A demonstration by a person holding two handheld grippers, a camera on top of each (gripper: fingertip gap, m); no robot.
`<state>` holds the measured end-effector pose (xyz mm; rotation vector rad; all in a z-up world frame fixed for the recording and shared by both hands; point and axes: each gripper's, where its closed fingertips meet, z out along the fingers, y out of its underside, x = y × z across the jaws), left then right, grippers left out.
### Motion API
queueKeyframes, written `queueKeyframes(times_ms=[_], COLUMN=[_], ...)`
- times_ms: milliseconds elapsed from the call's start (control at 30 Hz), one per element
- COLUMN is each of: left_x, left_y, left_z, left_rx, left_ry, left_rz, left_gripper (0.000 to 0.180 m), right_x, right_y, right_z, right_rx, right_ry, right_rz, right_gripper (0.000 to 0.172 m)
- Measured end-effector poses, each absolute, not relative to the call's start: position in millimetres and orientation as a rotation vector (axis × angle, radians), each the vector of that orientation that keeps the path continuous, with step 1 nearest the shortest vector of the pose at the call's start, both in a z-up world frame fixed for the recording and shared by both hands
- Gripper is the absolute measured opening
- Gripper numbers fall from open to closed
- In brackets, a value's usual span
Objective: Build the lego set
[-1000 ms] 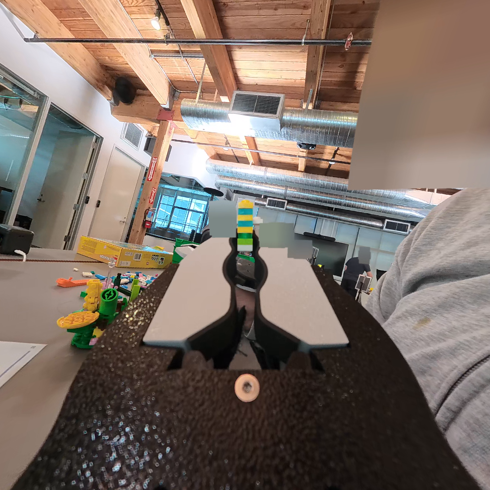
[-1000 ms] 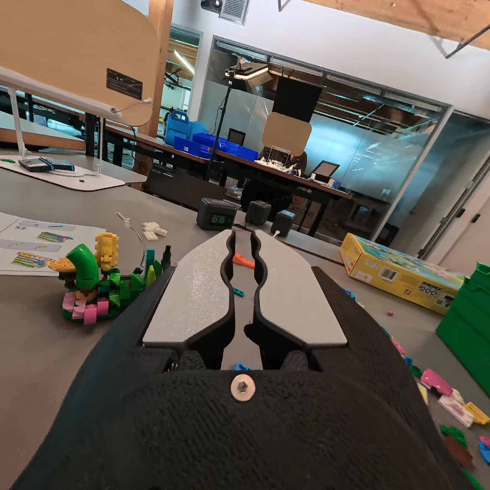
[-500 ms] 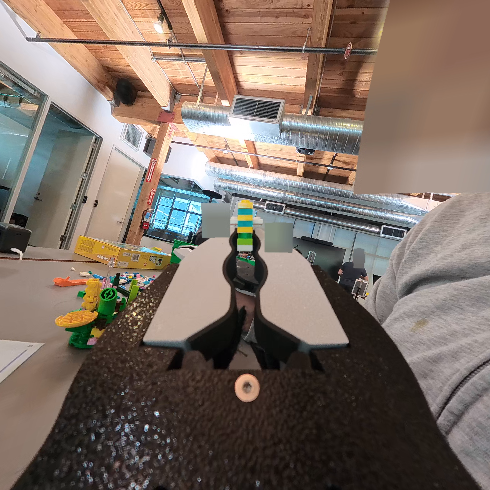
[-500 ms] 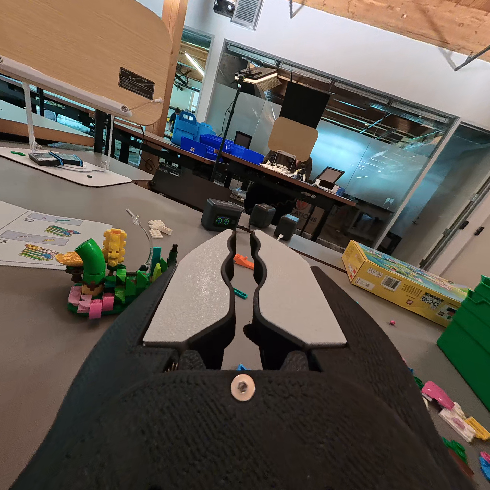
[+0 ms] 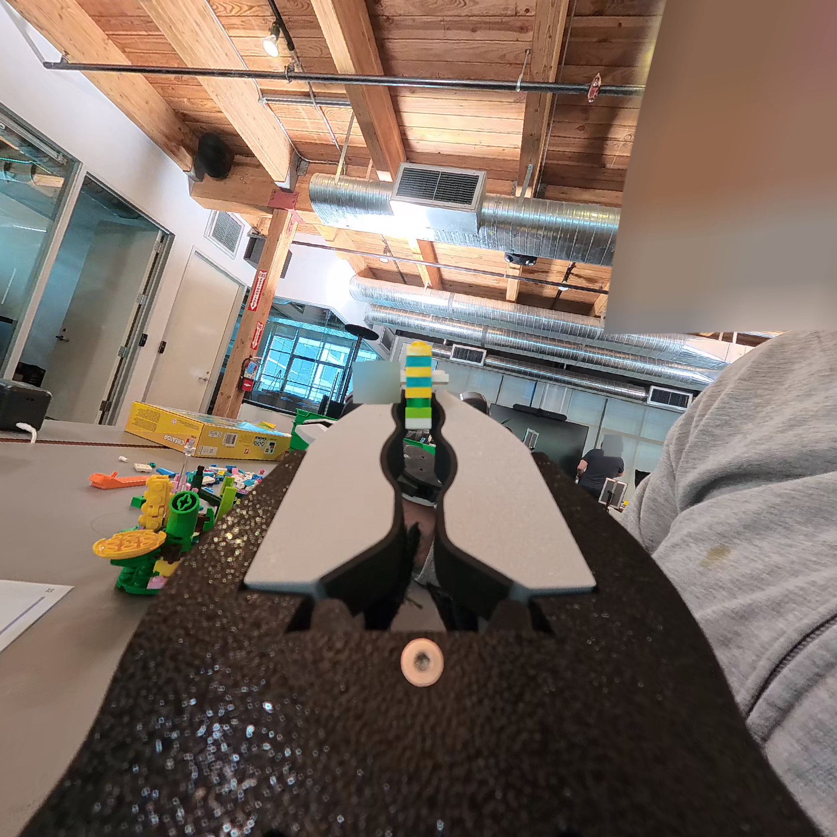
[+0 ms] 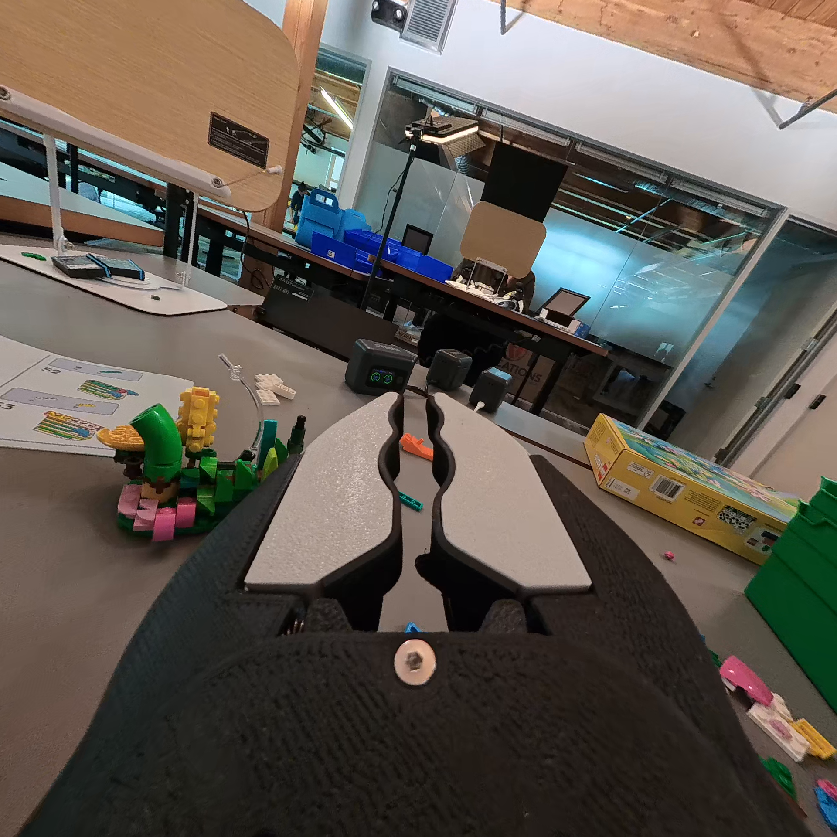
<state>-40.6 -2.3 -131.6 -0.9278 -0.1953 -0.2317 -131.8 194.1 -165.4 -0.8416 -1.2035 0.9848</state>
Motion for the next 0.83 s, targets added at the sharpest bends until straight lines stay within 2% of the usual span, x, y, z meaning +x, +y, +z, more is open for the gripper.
queueKeyframes(times_ms=[433,667,833], left_x=[-40.8,-42.8,-43.6], left_y=[-2.8,-3.9,-4.4], left_z=[-131.2,-130.9,-130.8], left_rx=[-0.923,-0.913,-0.909], left_ry=[-0.195,-0.208,-0.214], left_rz=[-0.236,-0.246,-0.249], left_gripper=[0.008,0.008,0.008], right_x=[-131.9,-127.9,-118.8], right_y=[188.3,122.1,92.5], right_z=[-166.1,-190.4,-201.0], right_rx=[-0.793,-0.182,0.069], right_ry=[-1.228,-1.401,-1.402], right_rz=[0.949,0.436,0.303], right_gripper=[0.007,0.002,0.001])
